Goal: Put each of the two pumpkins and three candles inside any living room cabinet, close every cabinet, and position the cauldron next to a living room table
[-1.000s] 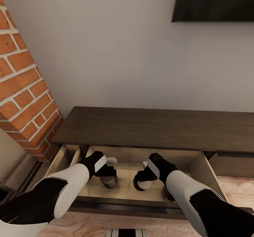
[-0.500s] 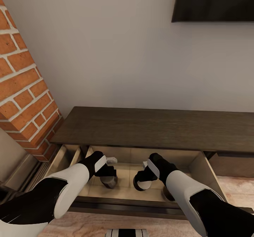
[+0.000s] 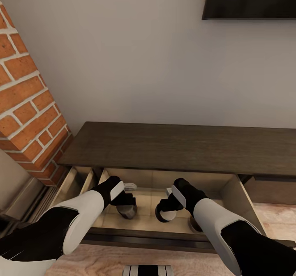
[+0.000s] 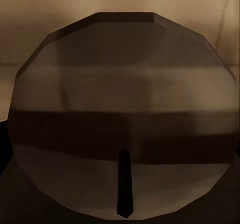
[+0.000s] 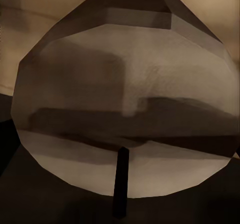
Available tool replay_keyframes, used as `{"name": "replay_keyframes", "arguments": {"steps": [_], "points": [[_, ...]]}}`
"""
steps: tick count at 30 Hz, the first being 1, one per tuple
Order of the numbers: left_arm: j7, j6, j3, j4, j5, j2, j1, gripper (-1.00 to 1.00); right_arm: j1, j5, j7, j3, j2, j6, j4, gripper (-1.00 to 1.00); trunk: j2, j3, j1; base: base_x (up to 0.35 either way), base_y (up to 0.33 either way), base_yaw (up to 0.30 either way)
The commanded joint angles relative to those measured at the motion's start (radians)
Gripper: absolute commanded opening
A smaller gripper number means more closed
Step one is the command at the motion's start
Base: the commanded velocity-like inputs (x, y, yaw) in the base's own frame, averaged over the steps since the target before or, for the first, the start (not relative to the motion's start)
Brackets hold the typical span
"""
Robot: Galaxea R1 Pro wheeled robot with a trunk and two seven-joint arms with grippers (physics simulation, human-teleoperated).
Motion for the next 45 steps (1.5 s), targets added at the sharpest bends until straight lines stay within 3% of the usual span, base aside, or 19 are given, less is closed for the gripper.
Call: {"name": "replay_keyframes", "arguments": {"steps": [1, 13, 14, 45], "points": [[0.005, 0.005, -0.008, -0.002, 0.009, 0.000, 0.000, -1.00, -0.001, -0.009, -0.002, 0.007, -0.001, 0.004, -0.001, -1.00, 0.000, -0.001, 0.000, 0.000, 0.000, 0.000], [0.005, 0.005, -0.008, -0.002, 0.009, 0.000, 0.000, -1.00, -0.001, -0.009, -0.002, 0.007, -0.001, 0.003, -0.001, -1.00, 0.000, -0.001, 0.000, 0.000, 0.000, 0.000], [0.005, 0.005, -0.008, -0.002, 0.009, 0.000, 0.000, -1.00, 0.000, -0.009, -0.002, 0.007, -0.001, 0.004, -0.001, 1.00, 0.000, -0.001, 0.000, 0.000, 0.000, 0.000], [0.004, 0.005, -0.008, -0.003, 0.009, 0.000, 0.000, -1.00, 0.000, -0.009, -0.003, 0.007, -0.001, 0.005, -0.001, 1.00, 0.000, -0.001, 0.000, 0.000, 0.000, 0.000]]}}
